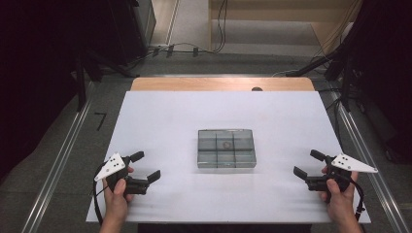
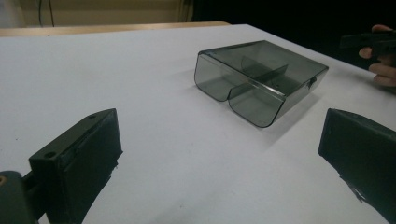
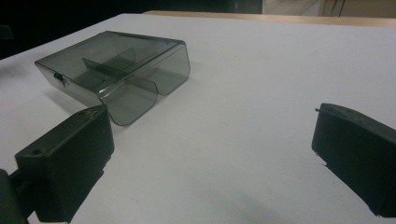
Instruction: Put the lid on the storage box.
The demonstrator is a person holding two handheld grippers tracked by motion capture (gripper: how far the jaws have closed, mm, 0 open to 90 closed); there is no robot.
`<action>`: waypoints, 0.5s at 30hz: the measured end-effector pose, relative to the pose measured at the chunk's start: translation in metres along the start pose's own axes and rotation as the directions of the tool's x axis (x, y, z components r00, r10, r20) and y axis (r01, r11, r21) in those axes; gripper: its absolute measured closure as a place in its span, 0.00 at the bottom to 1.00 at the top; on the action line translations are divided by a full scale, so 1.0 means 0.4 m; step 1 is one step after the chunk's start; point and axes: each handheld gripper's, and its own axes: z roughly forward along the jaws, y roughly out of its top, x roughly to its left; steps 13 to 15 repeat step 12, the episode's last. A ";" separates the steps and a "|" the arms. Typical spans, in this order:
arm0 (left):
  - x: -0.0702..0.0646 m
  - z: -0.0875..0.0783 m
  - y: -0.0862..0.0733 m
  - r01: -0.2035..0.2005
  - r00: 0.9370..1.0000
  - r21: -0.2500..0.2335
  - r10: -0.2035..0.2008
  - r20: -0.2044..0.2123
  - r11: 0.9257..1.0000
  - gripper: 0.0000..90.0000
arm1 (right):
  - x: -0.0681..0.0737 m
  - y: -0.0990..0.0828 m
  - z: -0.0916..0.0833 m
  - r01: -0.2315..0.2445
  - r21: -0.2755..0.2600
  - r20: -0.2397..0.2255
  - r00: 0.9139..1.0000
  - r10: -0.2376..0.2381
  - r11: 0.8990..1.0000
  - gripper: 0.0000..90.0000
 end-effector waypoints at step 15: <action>-0.003 0.010 -0.002 -0.005 1.000 0.013 0.005 -0.005 1.000 0.00 | 0.003 -0.002 0.009 0.011 0.010 -0.003 1.000 -0.011 1.000 0.00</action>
